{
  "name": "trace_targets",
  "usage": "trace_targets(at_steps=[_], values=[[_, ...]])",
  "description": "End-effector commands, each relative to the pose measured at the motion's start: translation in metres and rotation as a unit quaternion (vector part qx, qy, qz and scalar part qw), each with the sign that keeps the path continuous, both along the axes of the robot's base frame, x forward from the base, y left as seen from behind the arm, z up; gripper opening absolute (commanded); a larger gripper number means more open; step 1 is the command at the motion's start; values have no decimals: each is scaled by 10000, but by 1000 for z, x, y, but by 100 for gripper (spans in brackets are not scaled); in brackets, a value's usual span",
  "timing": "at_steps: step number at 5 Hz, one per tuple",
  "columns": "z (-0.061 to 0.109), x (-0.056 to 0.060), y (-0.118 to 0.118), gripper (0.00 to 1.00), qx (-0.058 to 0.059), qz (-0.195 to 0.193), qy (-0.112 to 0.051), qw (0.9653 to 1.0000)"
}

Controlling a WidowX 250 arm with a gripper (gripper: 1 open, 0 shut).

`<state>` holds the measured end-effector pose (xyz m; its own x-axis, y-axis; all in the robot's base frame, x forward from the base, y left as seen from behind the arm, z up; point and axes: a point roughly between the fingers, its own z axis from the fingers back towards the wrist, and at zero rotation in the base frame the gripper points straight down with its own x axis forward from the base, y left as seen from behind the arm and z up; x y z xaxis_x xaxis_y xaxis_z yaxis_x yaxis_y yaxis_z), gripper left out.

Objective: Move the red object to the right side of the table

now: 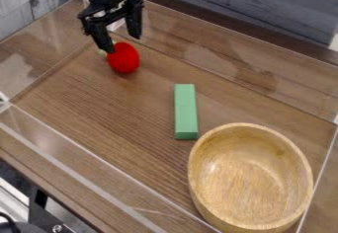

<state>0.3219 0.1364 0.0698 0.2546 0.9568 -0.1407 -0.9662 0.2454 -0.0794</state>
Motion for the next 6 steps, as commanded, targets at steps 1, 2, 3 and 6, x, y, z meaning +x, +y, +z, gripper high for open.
trace_targets(at_steps=[1, 2, 3, 6], values=[[22, 13, 7, 100, 287, 177, -307, 9990], [18, 22, 12, 100, 413, 356, -283, 9981], [13, 30, 16, 100, 560, 508, -245, 9968], [-33, 23, 6, 0, 891, 1221, -90, 9885]])
